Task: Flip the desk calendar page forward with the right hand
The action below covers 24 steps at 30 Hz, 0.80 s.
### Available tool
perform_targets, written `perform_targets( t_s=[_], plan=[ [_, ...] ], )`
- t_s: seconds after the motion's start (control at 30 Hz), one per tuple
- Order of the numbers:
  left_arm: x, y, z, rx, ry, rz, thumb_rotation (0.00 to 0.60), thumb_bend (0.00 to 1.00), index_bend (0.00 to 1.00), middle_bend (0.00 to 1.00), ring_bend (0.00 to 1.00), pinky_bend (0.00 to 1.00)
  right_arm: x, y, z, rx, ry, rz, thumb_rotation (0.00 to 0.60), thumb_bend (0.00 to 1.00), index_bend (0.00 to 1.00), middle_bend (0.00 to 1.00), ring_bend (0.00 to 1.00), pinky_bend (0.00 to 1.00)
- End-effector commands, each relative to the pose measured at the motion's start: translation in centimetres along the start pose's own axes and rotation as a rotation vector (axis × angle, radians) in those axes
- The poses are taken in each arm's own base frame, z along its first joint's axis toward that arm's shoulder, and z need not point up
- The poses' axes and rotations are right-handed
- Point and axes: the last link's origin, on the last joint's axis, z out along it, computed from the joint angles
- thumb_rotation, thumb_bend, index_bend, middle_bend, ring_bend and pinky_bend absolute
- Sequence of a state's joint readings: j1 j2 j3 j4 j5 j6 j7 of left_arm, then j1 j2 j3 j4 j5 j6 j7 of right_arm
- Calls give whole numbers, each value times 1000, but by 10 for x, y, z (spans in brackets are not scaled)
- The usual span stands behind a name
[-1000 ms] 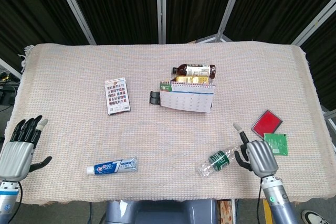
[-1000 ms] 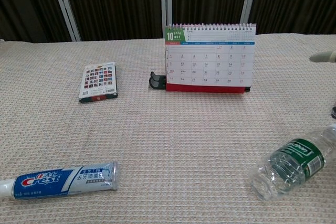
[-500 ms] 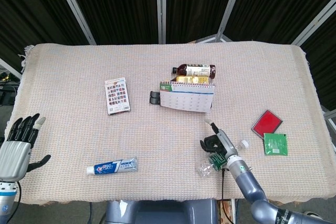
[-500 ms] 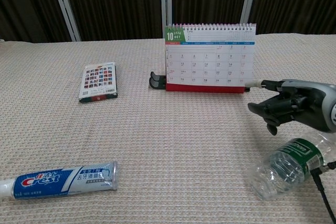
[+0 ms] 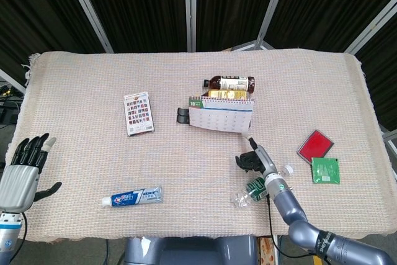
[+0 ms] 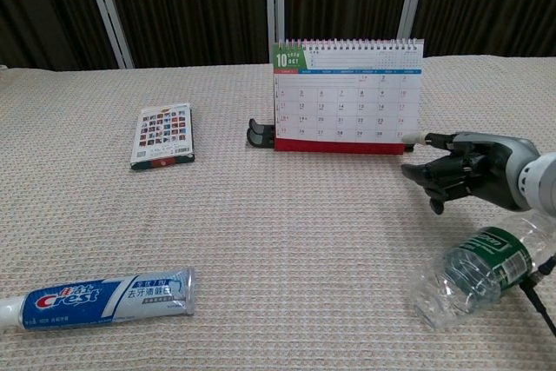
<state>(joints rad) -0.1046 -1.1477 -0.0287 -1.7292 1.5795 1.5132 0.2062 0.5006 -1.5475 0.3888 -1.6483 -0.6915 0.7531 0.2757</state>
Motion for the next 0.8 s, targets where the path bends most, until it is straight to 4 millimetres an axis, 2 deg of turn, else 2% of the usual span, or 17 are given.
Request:
perform_targets(
  t_s=[0.03, 0.37, 0.67, 0.8],
  plan=[
    [0, 0, 0, 1, -2, -1, 600, 133, 0, 0, 0, 0, 2, 0, 6, -1, 11, 6, 600, 413, 0, 829, 790, 683],
    [0, 1, 1, -13, -4, -15, 600, 133, 0, 0, 0, 0, 4, 1, 23, -13, 31, 2, 600, 414, 0, 829, 788, 681],
    [2, 3, 1, -29, -9, -28, 600, 133, 0, 0, 0, 0, -10, -13, 47, 4, 11, 19, 600, 441, 0, 829, 788, 677],
    [5, 4, 1, -37, -7, -41, 600, 133, 0, 0, 0, 0, -25, -26, 59, 23, -13, 29, 600, 464, 0, 831, 788, 676]
  ],
)
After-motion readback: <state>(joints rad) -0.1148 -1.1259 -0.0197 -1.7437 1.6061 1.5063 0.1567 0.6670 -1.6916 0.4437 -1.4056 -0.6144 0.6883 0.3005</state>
